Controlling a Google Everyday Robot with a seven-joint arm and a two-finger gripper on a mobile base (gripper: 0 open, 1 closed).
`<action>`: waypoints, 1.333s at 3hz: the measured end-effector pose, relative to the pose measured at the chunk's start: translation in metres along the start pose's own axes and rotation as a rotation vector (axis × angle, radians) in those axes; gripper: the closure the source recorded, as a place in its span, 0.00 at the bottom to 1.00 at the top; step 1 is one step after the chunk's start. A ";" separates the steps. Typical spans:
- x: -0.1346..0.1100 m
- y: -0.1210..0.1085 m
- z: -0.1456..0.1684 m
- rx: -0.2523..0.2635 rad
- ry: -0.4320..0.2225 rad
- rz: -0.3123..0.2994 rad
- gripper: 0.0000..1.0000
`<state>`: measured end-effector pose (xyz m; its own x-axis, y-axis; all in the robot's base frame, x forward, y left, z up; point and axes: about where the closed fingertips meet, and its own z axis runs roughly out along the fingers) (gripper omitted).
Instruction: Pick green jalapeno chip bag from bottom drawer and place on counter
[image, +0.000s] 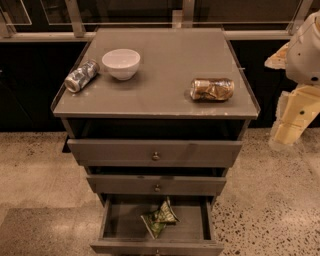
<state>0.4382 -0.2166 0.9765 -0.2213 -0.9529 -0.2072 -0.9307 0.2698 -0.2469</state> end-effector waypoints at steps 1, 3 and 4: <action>0.000 0.001 0.000 0.016 -0.011 0.007 0.00; 0.016 0.060 0.087 -0.083 -0.228 0.277 0.00; 0.017 0.092 0.169 -0.179 -0.318 0.444 0.00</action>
Offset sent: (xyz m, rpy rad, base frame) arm -0.0035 0.0022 -0.1194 0.3895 -0.0820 -0.2015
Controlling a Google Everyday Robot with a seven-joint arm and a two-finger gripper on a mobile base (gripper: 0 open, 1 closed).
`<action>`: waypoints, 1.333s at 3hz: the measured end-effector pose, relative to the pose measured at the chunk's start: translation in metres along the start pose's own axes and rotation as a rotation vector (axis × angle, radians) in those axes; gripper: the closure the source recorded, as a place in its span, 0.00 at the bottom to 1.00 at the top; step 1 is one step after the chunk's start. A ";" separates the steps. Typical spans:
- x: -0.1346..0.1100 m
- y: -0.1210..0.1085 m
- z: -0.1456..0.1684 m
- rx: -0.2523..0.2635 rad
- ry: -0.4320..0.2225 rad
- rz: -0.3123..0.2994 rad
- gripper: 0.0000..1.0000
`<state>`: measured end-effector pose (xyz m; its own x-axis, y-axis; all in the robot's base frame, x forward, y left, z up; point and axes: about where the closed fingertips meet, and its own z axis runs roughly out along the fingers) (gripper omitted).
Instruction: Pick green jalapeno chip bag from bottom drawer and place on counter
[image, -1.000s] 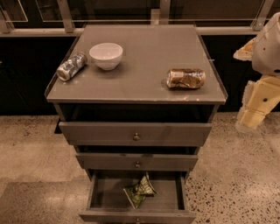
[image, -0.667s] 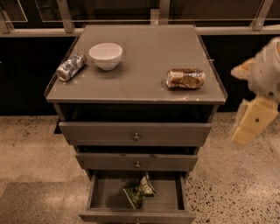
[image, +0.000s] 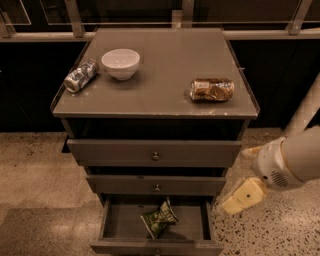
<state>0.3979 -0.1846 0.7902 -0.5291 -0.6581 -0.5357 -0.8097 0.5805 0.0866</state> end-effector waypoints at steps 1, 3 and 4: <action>0.005 -0.007 0.014 0.032 -0.019 0.018 0.00; 0.047 0.010 0.059 0.055 -0.074 0.142 0.00; 0.083 0.014 0.124 0.041 -0.080 0.208 0.00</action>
Offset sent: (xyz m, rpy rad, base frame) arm -0.0150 -0.0071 -0.0305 0.0251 -0.0695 -0.1399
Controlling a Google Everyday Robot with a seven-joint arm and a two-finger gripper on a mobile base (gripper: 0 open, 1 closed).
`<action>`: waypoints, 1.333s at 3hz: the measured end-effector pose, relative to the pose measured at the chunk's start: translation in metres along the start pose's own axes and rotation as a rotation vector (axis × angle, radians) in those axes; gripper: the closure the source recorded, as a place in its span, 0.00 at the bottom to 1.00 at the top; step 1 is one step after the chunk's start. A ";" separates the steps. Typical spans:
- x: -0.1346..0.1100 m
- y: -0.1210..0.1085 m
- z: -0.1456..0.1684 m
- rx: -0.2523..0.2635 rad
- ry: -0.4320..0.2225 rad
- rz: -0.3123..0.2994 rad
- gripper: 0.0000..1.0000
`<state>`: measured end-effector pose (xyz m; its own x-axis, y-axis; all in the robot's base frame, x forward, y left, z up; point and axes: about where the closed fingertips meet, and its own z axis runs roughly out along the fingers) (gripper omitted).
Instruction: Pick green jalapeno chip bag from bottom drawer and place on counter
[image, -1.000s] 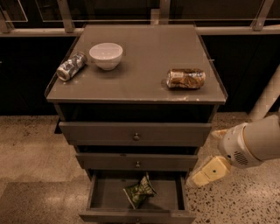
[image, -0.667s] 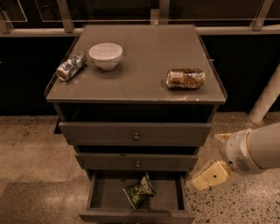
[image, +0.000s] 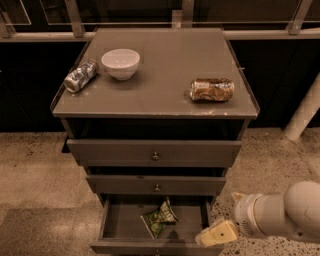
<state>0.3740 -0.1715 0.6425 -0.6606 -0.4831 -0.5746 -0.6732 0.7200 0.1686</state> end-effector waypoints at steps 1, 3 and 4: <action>0.019 -0.020 0.049 -0.007 0.026 0.042 0.00; 0.041 -0.018 0.069 0.008 0.010 0.114 0.00; 0.050 -0.038 0.107 0.059 -0.078 0.169 0.00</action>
Offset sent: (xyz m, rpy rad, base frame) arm 0.0147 -0.0007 -0.0475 0.0017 0.0345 -0.0278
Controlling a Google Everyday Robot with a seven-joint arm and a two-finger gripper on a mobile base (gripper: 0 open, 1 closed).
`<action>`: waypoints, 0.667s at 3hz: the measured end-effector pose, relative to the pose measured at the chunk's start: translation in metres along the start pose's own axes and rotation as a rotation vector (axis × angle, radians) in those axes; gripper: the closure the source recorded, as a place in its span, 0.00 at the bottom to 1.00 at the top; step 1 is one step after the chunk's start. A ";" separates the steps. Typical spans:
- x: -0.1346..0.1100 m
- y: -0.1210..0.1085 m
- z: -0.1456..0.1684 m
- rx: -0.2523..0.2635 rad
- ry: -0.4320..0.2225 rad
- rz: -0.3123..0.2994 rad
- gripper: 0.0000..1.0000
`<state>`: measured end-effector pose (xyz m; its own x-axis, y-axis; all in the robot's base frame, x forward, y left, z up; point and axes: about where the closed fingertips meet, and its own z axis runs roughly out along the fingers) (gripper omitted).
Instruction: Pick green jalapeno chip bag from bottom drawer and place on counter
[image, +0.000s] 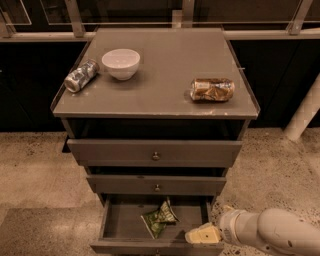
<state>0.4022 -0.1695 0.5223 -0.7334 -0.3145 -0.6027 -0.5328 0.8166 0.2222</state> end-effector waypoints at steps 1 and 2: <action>-0.004 -0.021 0.038 -0.005 -0.116 0.024 0.00; 0.015 -0.015 0.064 -0.055 -0.112 0.074 0.00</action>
Offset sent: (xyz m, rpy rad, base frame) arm 0.0272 0.0017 -0.0269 0.0635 -0.0754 -0.0382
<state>0.4256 -0.1555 0.4612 -0.7217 -0.1960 -0.6639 -0.5035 0.8068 0.3091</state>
